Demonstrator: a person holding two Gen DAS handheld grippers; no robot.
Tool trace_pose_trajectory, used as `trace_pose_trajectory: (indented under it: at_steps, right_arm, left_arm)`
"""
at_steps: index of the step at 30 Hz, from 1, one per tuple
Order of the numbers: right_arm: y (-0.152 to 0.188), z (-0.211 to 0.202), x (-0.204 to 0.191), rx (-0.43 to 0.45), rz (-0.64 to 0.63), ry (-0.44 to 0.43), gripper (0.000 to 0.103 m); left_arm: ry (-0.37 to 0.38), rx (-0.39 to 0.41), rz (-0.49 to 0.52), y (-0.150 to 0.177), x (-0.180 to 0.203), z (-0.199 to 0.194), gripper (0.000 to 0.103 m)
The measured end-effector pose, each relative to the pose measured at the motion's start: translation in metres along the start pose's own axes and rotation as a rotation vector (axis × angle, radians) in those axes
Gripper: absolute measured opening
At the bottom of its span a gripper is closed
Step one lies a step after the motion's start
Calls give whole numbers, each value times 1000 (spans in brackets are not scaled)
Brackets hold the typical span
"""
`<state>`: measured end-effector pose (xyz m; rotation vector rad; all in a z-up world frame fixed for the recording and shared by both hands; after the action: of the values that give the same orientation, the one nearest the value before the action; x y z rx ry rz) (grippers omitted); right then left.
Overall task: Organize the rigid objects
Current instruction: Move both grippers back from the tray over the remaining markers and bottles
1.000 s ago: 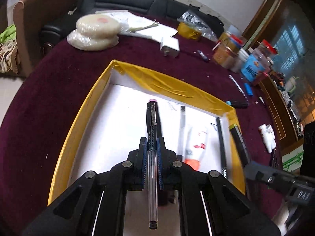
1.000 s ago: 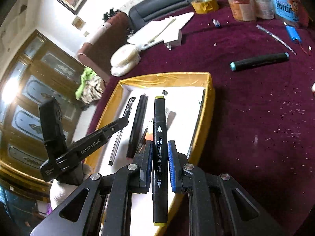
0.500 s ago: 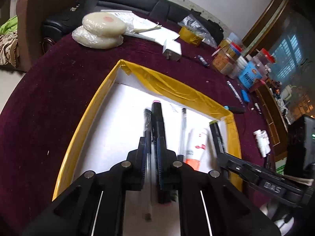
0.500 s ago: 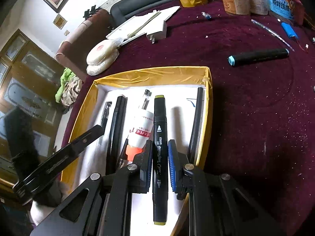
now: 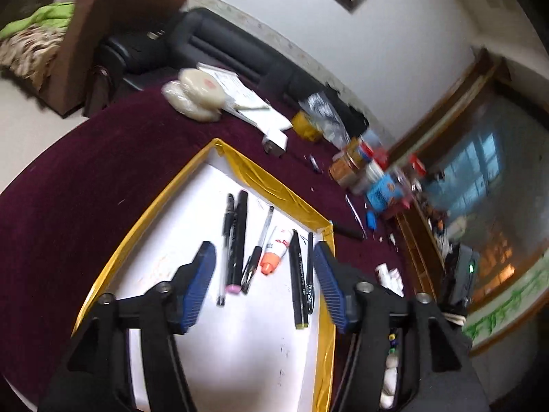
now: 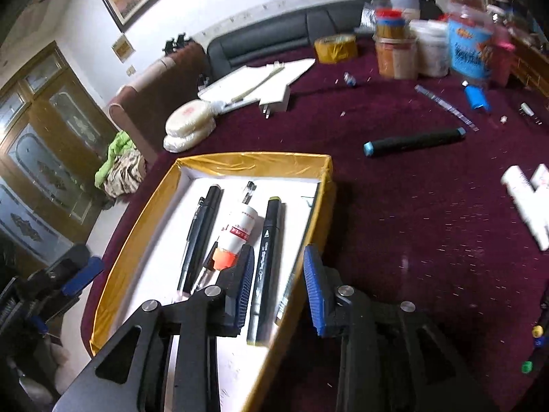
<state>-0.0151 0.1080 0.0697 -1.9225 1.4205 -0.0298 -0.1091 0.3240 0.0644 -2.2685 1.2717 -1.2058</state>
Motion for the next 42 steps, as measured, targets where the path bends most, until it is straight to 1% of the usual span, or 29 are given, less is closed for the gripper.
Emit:
trace_pose_trajectory:
  at_steps: [1, 2, 3, 5, 9, 12, 15, 18, 25, 28, 34, 42]
  right_arm:
    - [4, -8, 2, 21, -5, -2, 27]
    - [7, -14, 4, 33, -7, -3, 27]
    - [10, -19, 5, 48, -9, -2, 29]
    - [16, -30, 9, 81, -15, 3, 31]
    - [23, -47, 12, 143, -22, 14, 36]
    - [24, -52, 12, 164, -34, 17, 37]
    - [26, -54, 15, 172, -35, 21, 40]
    - [29, -53, 21, 165, -23, 16, 40]
    - [31, -52, 36, 161, 17, 3, 40]
    - [32, -52, 39, 159, 22, -1, 40]
    - [32, -48, 50, 142, 47, -9, 40]
    - [30, -56, 77, 157, 90, -2, 40]
  left_arm:
    - [2, 21, -22, 5, -4, -7, 63]
    - [-12, 42, -37, 10, -7, -13, 63]
    - [-32, 50, -37, 13, -9, -15, 63]
    - [-66, 40, -25, 16, -9, -16, 63]
    - [-73, 61, -33, 13, -4, -19, 65]
    - [-65, 43, -17, 18, 4, -16, 65]
    - [-57, 30, -7, 23, 13, -12, 65]
    - [-60, 20, -8, 26, 16, -8, 65]
    - [-74, -21, -48, 29, 13, 0, 65]
    - [-77, -36, -50, 32, 15, 4, 65]
    - [-60, -59, -2, 40, 35, 11, 65]
    - [-19, -96, 141, 55, 82, 19, 65]
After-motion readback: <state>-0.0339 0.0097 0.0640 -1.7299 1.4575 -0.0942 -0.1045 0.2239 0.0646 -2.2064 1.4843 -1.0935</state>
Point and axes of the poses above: each gripper's, at about its wrist camera, not at the fingertips, and z roughly the way its jaws point, x to its right, y to its underside, the point moved 3 cm from there along z, roughly the way its jaws point, and after that the axes turned 4 degrees about -y, right-handed, at the moved point
